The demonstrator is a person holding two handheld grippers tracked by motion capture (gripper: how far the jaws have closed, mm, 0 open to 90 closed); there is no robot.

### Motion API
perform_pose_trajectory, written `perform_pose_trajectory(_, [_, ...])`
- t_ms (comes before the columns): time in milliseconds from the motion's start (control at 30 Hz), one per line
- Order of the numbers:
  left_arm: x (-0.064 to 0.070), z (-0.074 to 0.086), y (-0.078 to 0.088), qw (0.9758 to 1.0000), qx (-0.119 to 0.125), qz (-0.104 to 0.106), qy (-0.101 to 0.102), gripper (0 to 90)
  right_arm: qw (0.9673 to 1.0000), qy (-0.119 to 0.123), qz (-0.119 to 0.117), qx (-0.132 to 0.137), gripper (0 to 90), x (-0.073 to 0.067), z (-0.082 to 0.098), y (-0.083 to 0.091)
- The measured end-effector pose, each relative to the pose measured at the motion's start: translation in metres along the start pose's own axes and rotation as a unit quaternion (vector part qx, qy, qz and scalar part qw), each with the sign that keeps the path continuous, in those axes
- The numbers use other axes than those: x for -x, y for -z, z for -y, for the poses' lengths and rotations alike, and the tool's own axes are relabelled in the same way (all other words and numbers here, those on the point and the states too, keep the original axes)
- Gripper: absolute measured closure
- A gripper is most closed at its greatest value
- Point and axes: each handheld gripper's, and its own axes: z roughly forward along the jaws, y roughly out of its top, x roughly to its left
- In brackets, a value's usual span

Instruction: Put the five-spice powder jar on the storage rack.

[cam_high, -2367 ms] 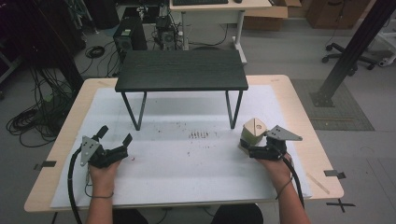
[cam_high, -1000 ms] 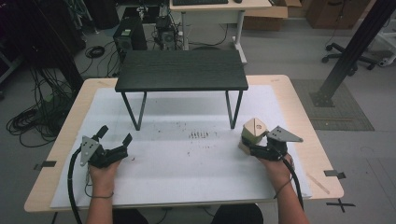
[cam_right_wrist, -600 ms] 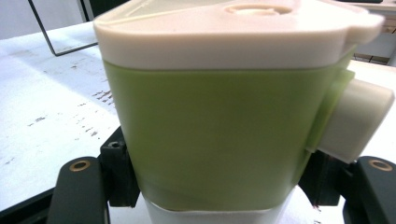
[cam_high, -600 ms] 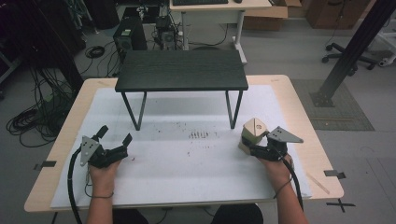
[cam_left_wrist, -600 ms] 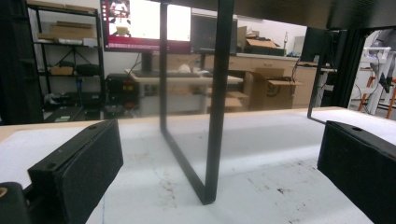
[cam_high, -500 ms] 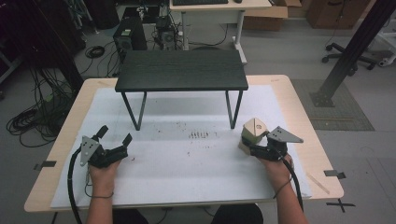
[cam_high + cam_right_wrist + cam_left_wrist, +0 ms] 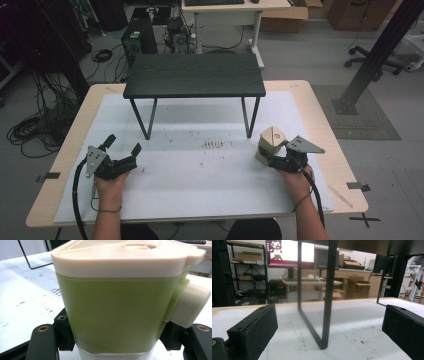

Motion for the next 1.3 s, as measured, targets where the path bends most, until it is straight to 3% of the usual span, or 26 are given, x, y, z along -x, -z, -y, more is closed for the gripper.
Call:
perform_pose_trajectory(633, [0.001, 0.0, 0.0, 1.0, -0.001, 0.001, -0.002, 0.4, 0.9999, -0.008, -0.006, 0.006, 29.8, 0.001, -0.008, 0.013])
perform_pose_trajectory(1300, [0.001, 0.0, 0.0, 1.0, -0.002, 0.003, -0.002, 0.4, 0.9997, 0.007, -0.019, 0.009, 29.8, -0.008, -0.048, 0.03])
